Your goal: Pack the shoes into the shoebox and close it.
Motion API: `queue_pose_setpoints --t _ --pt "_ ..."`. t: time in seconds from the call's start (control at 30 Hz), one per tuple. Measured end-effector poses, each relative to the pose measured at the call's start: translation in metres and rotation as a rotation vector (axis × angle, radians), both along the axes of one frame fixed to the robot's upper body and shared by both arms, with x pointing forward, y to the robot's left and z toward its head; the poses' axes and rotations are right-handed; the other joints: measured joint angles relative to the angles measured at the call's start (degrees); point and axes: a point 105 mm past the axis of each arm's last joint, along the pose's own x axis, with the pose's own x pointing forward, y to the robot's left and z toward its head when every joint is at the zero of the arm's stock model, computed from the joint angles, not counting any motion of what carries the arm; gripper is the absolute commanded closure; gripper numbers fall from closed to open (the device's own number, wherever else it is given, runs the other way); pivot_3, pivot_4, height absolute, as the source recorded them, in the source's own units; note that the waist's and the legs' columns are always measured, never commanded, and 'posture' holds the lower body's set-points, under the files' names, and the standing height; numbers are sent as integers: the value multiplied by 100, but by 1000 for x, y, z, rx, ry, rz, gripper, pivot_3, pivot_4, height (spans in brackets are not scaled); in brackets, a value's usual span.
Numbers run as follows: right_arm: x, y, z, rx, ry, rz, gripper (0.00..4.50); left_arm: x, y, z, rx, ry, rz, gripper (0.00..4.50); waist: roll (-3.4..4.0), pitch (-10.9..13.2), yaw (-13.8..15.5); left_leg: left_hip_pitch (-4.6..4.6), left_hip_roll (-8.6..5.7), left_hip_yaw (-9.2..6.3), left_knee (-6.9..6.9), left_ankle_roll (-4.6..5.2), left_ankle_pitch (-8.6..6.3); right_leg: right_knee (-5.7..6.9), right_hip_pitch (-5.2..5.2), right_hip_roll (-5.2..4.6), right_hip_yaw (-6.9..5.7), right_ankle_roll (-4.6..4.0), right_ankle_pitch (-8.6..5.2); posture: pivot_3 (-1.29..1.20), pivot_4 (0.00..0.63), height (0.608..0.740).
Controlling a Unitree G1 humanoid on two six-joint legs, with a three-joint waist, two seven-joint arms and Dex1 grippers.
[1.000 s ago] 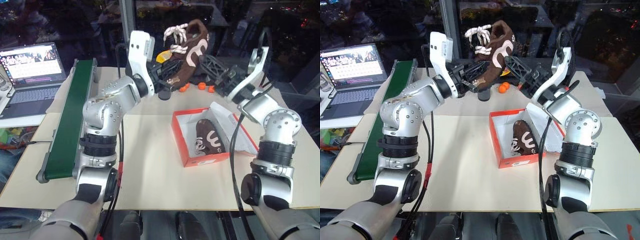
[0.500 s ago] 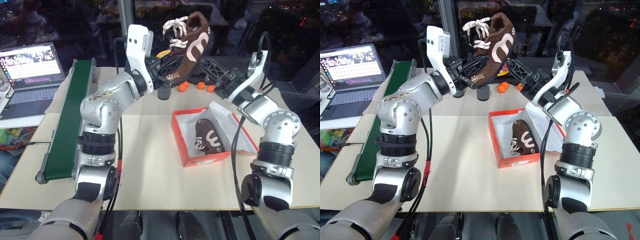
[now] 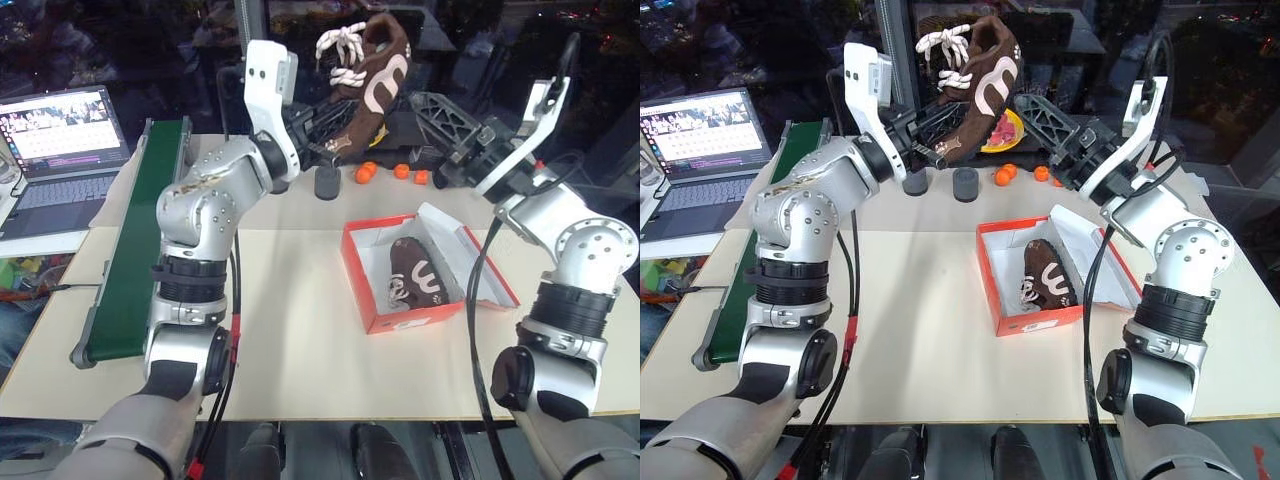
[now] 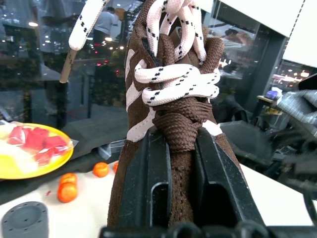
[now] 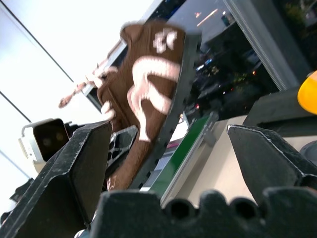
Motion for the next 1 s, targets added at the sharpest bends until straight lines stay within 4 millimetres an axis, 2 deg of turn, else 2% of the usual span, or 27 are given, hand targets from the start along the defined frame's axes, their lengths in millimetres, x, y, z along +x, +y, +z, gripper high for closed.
queue_pose_setpoints --t 0.17,0.27,0.4,0.47,0.6,0.67,0.8,0.83,0.9,0.97,1.0 --pt "7 7 6 2 -17 1 0 -11 -10 0 7 -10 -35 4412 1 1 -5 0 0 0 0 0 0 1 -1 1 0 0 0 0 150 740" --pt "8 8 10 10 -32 6 671 -11 -9 -1 8 -6 -32 4412 1 1 1 1 1 0 0 0 0 1 0 1 0 0 0 0 150 740" --pt "7 9 12 19 -38 15 2009 -11 -9 -3 8 10 -23 4412 1 1 4 0 0 0 1 0 0 1 1 0 0 0 0 0 150 740" --pt "7 9 13 24 -37 12 2698 -11 -8 -3 8 7 -22 3439 1 1 2 0 0 0 0 0 0 0 0 1 0 0 0 0 150 740" --pt "8 6 14 38 -33 -11 3871 -13 -4 0 -28 20 -41 2068 2 1 -1 1 0 0 0 0 0 1 0 1 0 0 0 0 150 740" --pt "9 4 15 45 -31 -25 4083 -15 -3 0 -48 32 -59 1352 2 1 1 0 0 0 1 0 0 1 0 0 0 0 0 0 150 740" --pt "10 1 20 57 -42 -48 4108 -17 -4 2 -56 28 -71 174 2 1 -1 0 0 0 1 0 0 1 0 1 0 0 0 0 150 740" --pt "11 0 21 52 -45 -58 4113 -16 -2 1 -48 22 -59 0 2 1 -4 0 0 0 1 0 0 2 0 1 0 0 0 0 150 740" --pt "12 -4 22 21 -50 -90 4114 -9 10 1 -16 0 6 0 2 1 -15 2 0 1 1 0 0 4 -1 2 1 0 0 0 150 740" --pt "15 -15 22 -50 -52 -154 4116 7 39 1 17 -17 139 0 4 1 -23 5 1 2 0 0 0 6 -3 3 2 -1 0 0 150 740" --pt "17 -23 21 -117 -53 -206 4116 17 60 0 30 -16 223 0 4 2 -21 5 1 3 0 0 0 6 -4 3 2 -1 0 0 150 740"
